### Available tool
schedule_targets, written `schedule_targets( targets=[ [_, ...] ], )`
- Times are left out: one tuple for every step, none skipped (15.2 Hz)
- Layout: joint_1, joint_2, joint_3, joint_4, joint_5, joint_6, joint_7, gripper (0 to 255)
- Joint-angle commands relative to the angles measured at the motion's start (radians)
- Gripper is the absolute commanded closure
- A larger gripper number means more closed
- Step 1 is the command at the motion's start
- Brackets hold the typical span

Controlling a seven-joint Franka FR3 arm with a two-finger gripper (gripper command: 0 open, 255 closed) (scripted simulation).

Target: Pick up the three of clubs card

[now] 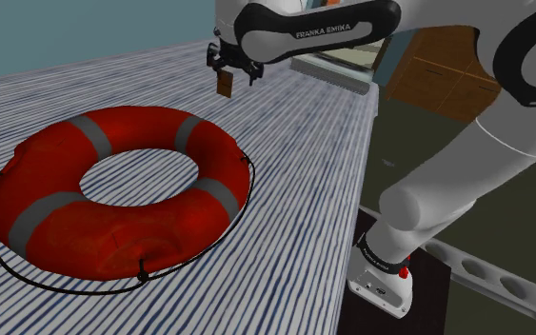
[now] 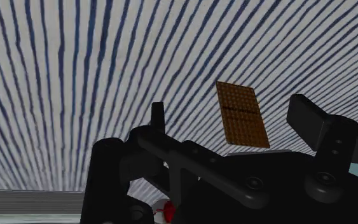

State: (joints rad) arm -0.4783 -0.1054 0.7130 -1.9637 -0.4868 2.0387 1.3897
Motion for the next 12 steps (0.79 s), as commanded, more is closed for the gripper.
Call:
schedule_targets(
  targets=[
    [-0.016, 0.108, 0.036, 0.085, -0.126, -0.054, 0.153, 0],
    [-0.011, 0.164, 0.043, 0.133, -0.184, -0.090, 0.216, 0],
    [0.002, 0.218, 0.042, 0.181, -0.238, -0.127, 0.275, 0],
    [0.018, 0.270, 0.037, 0.231, -0.288, -0.165, 0.327, 0],
    [0.038, 0.319, 0.028, 0.282, -0.333, -0.203, 0.375, 0],
    [0.061, 0.366, 0.012, 0.333, -0.373, -0.240, 0.416, 0],
    [0.084, 0.411, -0.003, 0.386, -0.409, -0.276, 0.454, 0],
    [0.109, 0.454, -0.022, 0.441, -0.442, -0.311, 0.487, 0],
    [0.133, 0.496, -0.040, 0.497, -0.472, -0.345, 0.517, 0],
    [0.148, 0.522, -0.053, 0.533, -0.489, -0.366, 0.533, 0],
    [0.147, 0.522, -0.055, 0.521, -0.490, -0.357, 0.541, 0],
    [0.146, 0.523, -0.056, 0.511, -0.492, -0.348, 0.549, 0]
  ],
)
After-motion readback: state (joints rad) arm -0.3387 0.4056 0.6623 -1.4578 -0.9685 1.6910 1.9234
